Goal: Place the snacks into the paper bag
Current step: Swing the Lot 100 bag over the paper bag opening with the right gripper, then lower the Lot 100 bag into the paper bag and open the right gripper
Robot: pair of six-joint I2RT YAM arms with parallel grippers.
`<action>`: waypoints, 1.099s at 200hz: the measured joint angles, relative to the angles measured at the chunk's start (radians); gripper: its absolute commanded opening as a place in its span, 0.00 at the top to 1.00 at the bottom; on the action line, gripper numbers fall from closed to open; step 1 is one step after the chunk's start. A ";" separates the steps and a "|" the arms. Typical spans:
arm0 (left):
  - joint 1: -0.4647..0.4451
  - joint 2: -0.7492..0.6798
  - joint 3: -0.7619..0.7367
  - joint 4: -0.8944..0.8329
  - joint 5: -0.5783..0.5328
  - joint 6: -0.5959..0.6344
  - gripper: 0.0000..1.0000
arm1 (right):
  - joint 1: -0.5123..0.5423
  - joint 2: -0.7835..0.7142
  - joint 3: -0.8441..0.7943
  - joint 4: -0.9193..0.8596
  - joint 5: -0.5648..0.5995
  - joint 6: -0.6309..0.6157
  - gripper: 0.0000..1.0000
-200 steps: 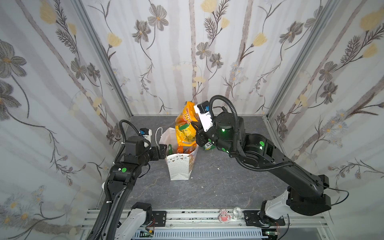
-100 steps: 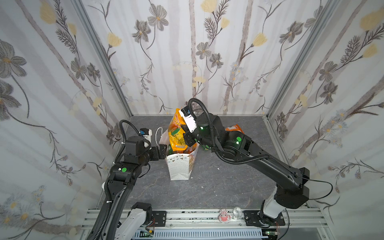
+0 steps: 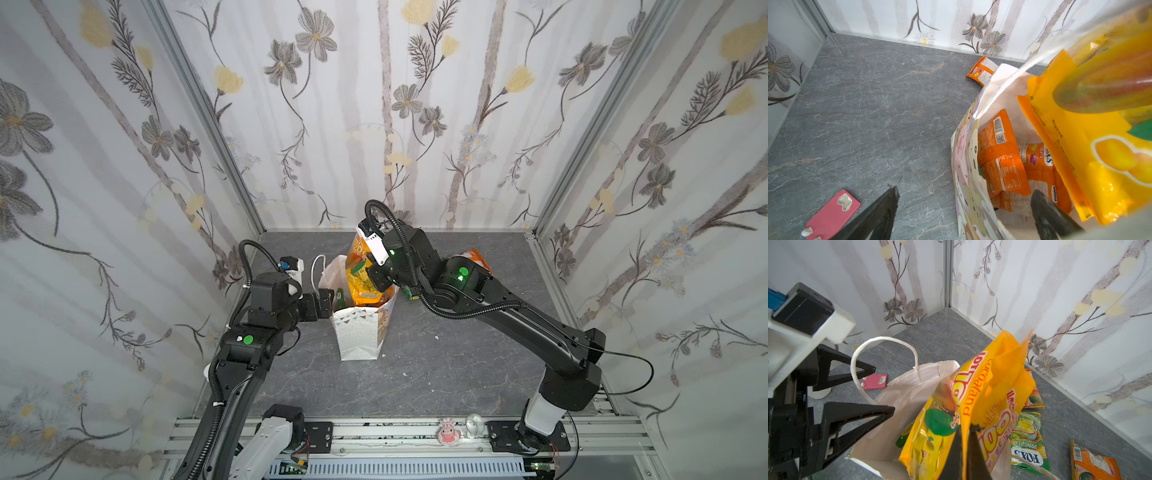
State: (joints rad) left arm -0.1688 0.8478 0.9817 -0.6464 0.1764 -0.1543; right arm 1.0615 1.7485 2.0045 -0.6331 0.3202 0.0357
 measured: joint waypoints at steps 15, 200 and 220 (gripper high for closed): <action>0.000 0.002 0.000 0.000 0.000 0.000 0.00 | 0.000 0.011 0.000 -0.006 -0.008 -0.003 1.00; -0.003 -0.002 0.000 -0.002 -0.043 -0.003 0.00 | -0.007 0.071 -0.121 0.099 -0.091 0.134 1.00; -0.003 -0.003 0.002 -0.001 -0.049 -0.003 0.00 | -0.016 0.071 -0.139 0.124 -0.110 0.153 1.00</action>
State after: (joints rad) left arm -0.1715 0.8452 0.9836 -0.6476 0.1272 -0.1577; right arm 1.0458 1.8198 1.8652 -0.5087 0.2104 0.1886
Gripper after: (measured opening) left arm 0.998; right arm 0.049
